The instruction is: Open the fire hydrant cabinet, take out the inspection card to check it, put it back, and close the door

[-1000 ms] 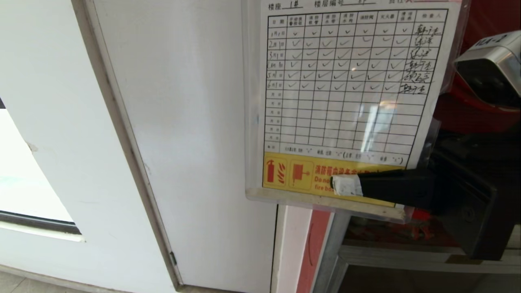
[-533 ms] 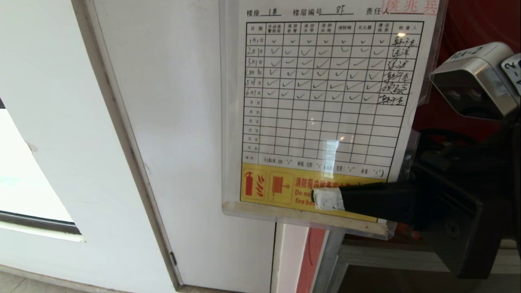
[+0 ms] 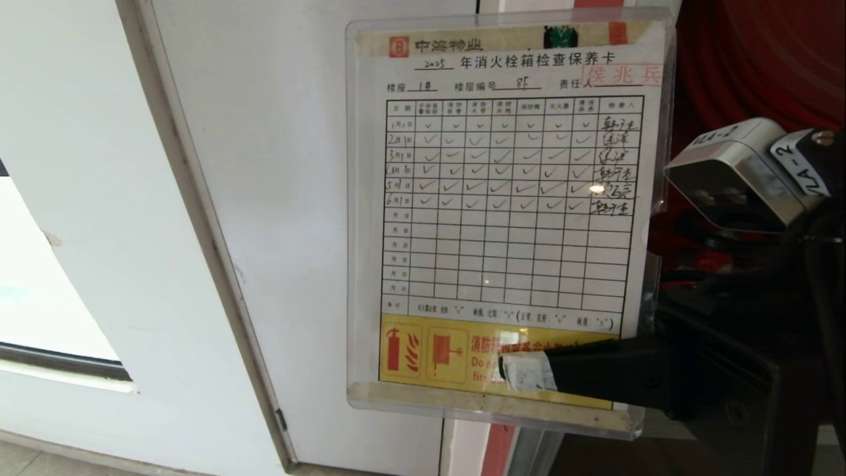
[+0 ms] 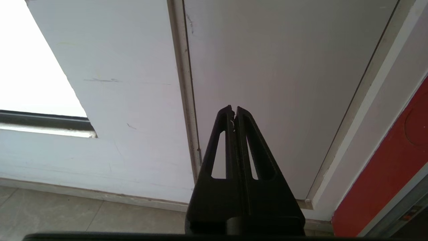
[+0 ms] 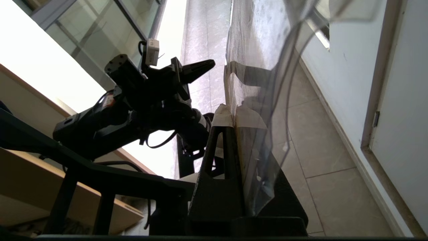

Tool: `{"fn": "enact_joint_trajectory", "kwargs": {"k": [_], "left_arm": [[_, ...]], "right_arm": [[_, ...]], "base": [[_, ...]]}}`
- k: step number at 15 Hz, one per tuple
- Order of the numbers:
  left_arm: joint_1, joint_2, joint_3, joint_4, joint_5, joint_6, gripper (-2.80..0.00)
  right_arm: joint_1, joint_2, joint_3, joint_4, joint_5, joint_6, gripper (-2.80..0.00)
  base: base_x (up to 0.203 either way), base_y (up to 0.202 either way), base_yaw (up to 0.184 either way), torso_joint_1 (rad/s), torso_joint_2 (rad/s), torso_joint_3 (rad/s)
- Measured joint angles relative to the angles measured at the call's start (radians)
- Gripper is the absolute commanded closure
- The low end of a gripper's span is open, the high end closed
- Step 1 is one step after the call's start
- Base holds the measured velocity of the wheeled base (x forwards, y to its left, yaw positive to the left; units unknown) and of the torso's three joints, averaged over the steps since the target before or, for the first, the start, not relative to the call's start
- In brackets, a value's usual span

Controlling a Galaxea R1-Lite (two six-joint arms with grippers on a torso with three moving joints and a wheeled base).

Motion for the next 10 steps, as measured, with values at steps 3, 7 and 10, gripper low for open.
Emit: {"fn": "enact_joint_trajectory", "kwargs": {"k": [3,7,10], "left_arm": [[0.000,0.000,0.000,0.000,0.000,0.001,0.00],[0.000,0.000,0.000,0.000,0.000,0.000,0.00],[0.000,0.000,0.000,0.000,0.000,0.001,0.00]], "right_arm": [[0.001,-0.011,0.008,0.001,0.011,0.019,0.00],[0.001,-0.024,0.013,0.000,0.011,0.053,0.00],[0.001,-0.034,0.013,0.001,0.011,0.081,0.00]], "base": [[0.000,0.000,0.000,0.000,0.00,0.000],[0.000,0.000,0.000,0.000,0.00,0.000],[0.000,0.000,0.000,0.000,0.00,0.000]]}}
